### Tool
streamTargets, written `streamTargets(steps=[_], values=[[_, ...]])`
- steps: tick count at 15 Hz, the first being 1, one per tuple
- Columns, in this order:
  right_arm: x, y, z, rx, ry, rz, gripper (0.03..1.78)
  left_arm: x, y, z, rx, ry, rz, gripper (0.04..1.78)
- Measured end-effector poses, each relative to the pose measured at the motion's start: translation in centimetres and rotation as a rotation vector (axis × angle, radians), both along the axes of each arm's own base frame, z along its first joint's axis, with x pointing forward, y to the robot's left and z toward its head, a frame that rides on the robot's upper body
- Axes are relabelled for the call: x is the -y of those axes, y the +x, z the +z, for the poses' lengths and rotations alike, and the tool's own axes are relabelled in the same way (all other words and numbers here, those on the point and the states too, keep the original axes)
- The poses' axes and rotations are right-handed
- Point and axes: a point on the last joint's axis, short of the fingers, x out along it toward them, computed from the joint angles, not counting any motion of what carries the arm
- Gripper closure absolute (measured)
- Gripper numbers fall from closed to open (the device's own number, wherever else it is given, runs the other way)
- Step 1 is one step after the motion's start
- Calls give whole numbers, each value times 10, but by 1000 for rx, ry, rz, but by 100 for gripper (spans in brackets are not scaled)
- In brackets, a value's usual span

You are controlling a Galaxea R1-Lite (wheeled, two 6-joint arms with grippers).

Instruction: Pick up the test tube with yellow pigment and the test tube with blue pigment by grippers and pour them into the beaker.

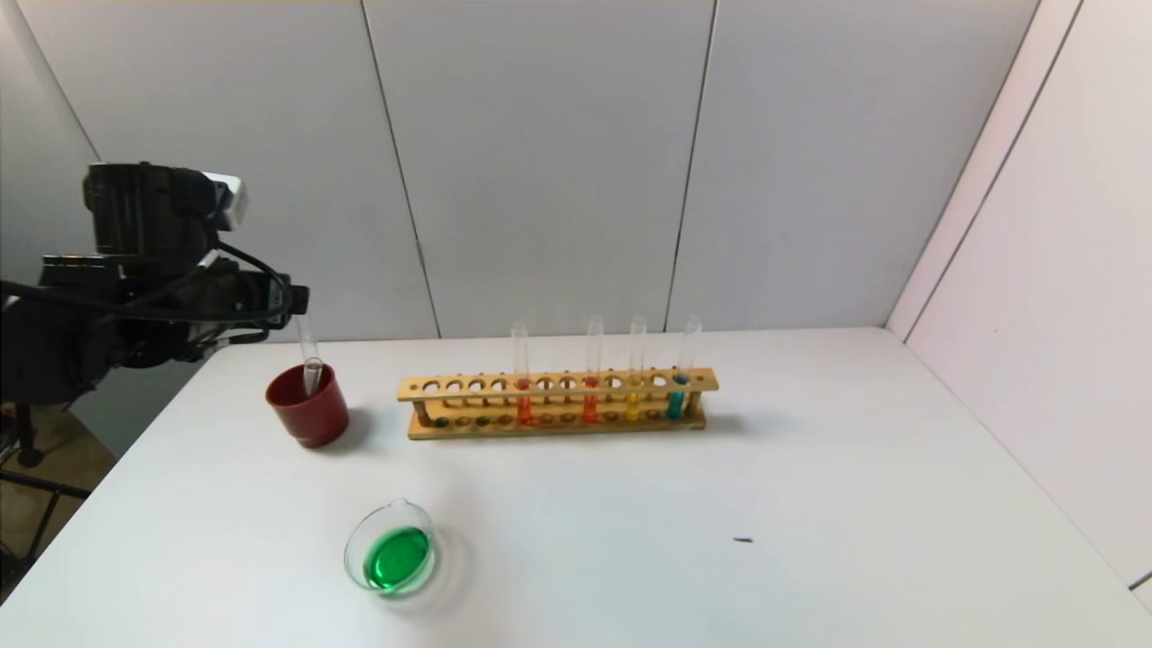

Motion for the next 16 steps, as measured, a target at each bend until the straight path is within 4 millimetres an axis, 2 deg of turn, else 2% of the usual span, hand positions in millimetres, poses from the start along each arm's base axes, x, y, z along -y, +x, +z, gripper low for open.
streamTargets(steps=[4,7,12,16], values=[[0,0,0,0,0,0,11,-10,-57,32,83,-7,18,7],[0,0,0,0,0,0,11,-15,-112,38,114,-7,27,7],[0,0,0,0,0,1,11,-22,-214,33,141,-8,36,7],[0,0,0,0,0,0,11,-26,-296,10,141,-6,31,7]])
